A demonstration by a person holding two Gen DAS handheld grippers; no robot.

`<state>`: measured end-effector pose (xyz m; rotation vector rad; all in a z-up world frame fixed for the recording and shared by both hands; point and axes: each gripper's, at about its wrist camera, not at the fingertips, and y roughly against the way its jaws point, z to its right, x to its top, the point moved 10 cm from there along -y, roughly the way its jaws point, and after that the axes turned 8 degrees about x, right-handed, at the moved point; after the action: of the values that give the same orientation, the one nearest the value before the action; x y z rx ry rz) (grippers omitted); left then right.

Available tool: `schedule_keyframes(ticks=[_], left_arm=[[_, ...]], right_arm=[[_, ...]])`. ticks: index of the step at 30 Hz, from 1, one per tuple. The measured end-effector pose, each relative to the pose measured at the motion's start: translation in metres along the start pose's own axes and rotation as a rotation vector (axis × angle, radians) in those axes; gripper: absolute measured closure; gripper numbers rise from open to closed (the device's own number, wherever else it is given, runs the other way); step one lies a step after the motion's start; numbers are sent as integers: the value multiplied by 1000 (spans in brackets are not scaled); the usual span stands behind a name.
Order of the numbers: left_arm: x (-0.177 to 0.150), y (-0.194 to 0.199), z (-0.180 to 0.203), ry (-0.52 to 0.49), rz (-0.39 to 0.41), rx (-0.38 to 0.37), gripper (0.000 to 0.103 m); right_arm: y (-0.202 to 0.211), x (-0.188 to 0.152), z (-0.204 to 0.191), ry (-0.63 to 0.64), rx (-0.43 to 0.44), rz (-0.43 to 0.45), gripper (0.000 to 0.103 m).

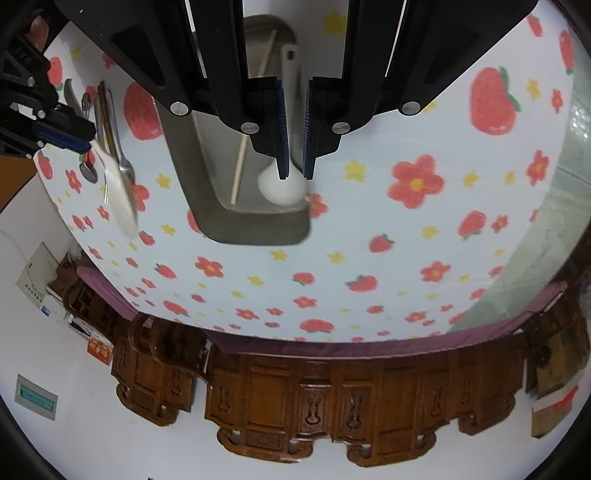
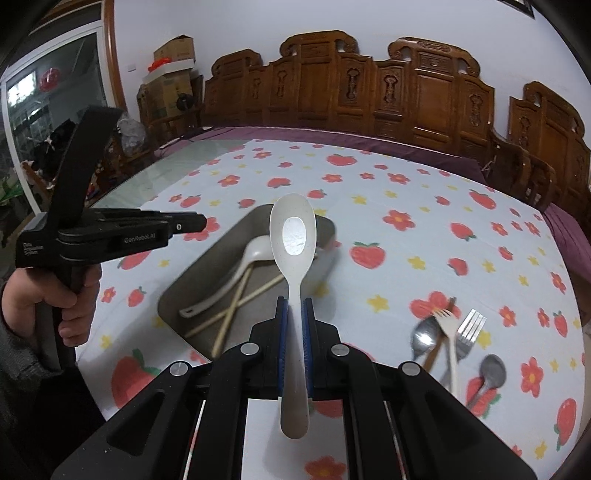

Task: Organize utensils
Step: 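Lower the white ladle into the metal tray and open the left tool, then lower the white spoon into the metal tray and open the right tool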

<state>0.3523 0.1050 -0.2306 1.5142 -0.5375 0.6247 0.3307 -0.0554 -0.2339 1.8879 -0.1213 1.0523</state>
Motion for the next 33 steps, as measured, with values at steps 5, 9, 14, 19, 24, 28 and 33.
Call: schedule_keyframes(ticks=[5,9,14,19,24,28,33], left_arm=[[7,11,-18,16,24,12,60],[13,20,-30,24,48,20,34],[16,26,-44,35,66,27,17],[17,25,-56,42,54,24,8],[14,22,-62,7,47,58,8],[12,17,-68,-4,38,74,8],[8,8,-73,0,15,80,8]], right_arm=[[-16,7,-13,1,11,-15,94],[-29,11,-20,-2,15,-29,94],[-49,15,-28,-12,21,-50,94],[-68,17,-32,-37,29,-66,94],[-87,16,-34,-72,29,-86,94],[-102,12,-34,-106,34,-102,94],[-121,8,-29,-124,1,-132,94]])
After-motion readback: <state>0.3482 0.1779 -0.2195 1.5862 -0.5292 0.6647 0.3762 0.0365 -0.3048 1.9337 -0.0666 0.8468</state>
